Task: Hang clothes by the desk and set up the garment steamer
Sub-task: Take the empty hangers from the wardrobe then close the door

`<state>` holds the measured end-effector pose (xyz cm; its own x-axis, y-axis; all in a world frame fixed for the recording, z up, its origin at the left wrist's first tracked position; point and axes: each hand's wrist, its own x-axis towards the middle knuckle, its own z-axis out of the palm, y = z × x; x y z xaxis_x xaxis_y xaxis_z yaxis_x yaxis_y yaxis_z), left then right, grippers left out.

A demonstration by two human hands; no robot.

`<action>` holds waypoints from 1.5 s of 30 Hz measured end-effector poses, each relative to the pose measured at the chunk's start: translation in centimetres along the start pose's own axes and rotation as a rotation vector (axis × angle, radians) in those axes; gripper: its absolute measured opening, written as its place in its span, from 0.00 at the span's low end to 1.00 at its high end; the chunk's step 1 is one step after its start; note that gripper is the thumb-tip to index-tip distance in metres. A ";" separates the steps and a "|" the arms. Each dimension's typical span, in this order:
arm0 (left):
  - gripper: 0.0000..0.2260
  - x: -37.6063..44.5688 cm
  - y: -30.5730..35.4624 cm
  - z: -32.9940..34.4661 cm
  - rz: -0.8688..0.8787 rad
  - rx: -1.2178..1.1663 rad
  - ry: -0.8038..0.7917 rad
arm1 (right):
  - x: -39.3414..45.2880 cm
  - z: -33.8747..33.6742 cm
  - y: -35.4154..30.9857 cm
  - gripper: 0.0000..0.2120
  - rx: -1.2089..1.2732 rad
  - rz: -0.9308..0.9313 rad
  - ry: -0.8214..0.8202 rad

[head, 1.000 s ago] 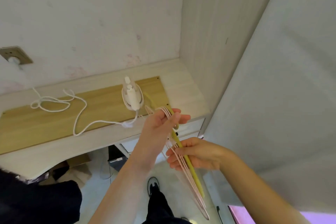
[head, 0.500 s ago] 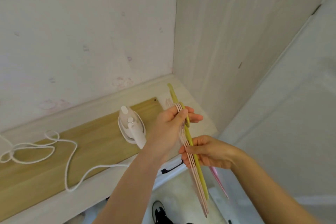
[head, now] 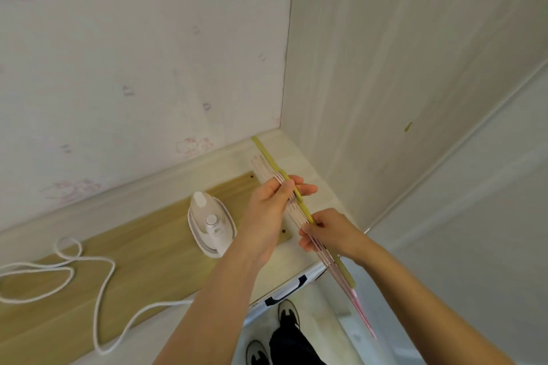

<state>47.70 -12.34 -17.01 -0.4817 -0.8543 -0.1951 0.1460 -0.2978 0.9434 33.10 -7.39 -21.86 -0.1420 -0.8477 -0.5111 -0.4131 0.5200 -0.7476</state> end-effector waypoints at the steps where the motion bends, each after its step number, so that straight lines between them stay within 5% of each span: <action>1: 0.09 0.7 -0.2 -0.1 -0.005 -0.005 0.013 | 0.4 -0.1 -0.1 0.11 -0.041 0.007 0.006; 9: 0.10 6.3 -1.5 -0.5 -0.084 -0.276 0.079 | 5.7 -2.2 0.5 0.10 -0.001 0.063 0.130; 20: 0.10 10.5 -5.0 -2.9 -0.297 -0.494 0.271 | 12.0 -1.4 2.4 0.11 -0.523 0.043 0.214; 29: 0.07 13.1 -7.8 -4.7 -0.440 -0.453 0.415 | 14.3 -0.4 3.9 0.12 -0.655 0.099 0.248; 39: 0.13 15.2 -12.1 -7.5 -0.525 0.477 0.524 | 16.4 0.2 5.6 0.13 -0.719 0.140 0.196; 45: 0.11 15.2 -13.0 -7.9 -0.535 0.798 0.461 | 17.4 0.9 6.9 0.12 -0.715 0.126 0.143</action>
<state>45.32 -24.78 -34.35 0.0820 -0.8237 -0.5610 -0.6770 -0.4591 0.5753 28.63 -18.51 -36.30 -0.3224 -0.8169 -0.4782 -0.8643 0.4601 -0.2033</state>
